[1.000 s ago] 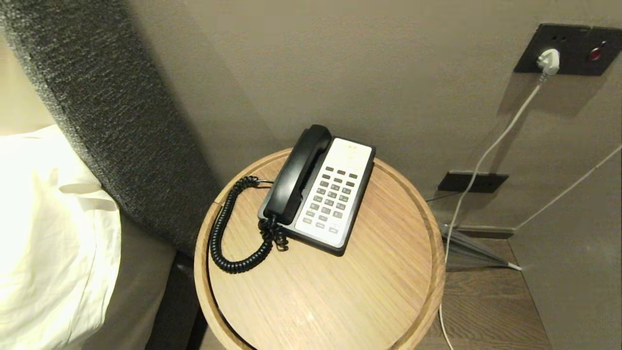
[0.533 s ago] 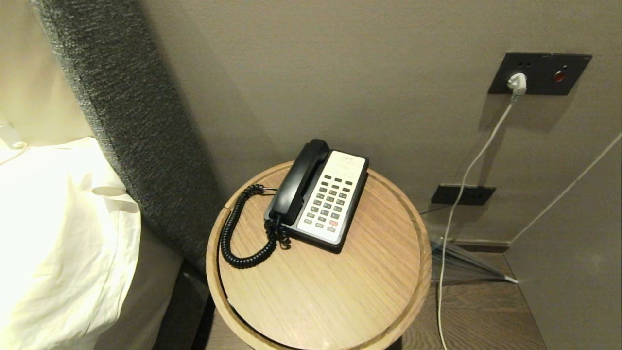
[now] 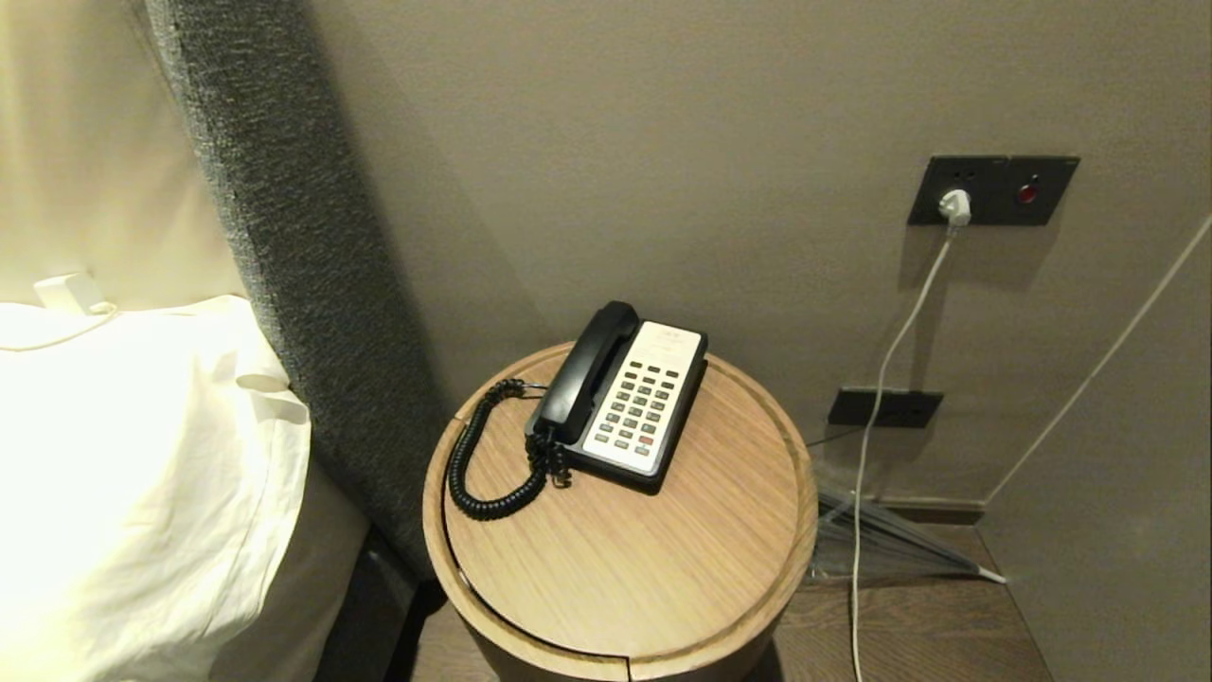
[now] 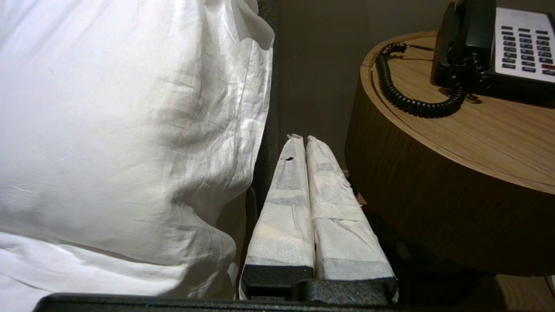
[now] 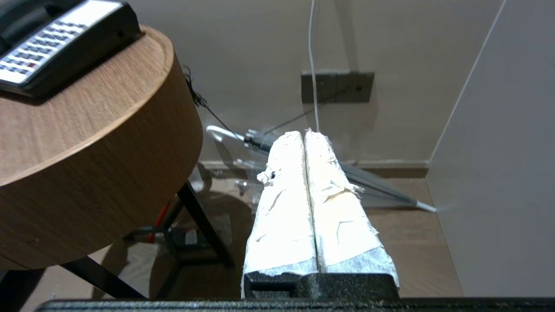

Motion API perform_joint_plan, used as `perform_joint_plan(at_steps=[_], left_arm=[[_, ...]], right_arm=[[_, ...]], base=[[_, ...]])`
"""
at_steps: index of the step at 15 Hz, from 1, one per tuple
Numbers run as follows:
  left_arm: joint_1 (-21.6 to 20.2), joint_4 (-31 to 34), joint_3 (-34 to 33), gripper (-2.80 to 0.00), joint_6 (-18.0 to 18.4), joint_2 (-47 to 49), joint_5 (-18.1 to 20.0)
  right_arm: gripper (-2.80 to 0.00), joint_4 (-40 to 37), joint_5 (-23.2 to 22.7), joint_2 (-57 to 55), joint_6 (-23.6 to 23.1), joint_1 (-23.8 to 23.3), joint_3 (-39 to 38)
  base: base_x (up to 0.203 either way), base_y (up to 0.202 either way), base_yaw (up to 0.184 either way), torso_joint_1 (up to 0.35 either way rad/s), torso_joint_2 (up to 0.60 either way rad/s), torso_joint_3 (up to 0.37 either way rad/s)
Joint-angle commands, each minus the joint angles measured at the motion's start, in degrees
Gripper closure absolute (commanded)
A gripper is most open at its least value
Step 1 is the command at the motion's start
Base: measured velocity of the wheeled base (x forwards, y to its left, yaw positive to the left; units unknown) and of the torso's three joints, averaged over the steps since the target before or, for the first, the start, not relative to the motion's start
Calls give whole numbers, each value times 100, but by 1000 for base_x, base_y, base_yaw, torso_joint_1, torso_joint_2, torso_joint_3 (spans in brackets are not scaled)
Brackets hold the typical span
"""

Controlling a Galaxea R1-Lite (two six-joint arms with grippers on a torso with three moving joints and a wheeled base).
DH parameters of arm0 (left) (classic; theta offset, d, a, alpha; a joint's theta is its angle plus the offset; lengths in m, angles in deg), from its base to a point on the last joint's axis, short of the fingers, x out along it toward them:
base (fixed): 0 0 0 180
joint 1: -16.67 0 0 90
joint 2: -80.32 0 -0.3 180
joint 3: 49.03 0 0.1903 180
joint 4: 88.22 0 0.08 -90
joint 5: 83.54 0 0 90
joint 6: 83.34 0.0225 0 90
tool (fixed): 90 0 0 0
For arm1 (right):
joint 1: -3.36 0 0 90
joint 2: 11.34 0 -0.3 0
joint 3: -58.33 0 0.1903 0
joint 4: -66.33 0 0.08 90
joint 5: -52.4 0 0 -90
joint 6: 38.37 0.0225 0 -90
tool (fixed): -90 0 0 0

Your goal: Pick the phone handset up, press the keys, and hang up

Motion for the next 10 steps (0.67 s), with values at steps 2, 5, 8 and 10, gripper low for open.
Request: perform_joint_plan(at_steps=[2, 5, 8, 10], left_arm=[[-1, -4, -149, 0, -19, -1, 9], [-1, -4, -149, 0, -79, 7, 8], [-1, -4, -149, 0, -73, 7, 9], [-1, -4, -149, 0, -73, 7, 9]], right_arm=[[0, 3, -1, -15, 0, 1, -70], [0, 3, -9, -15, 0, 1, -70], [0, 3, -1, -15, 0, 1, -70], [0, 3, -1, -15, 0, 1, -70]], base=[[0, 0, 0, 0, 1, 205], [0, 0, 0, 0, 1, 181], [0, 0, 0, 1, 1, 39], [0, 0, 0, 0, 0, 0]])
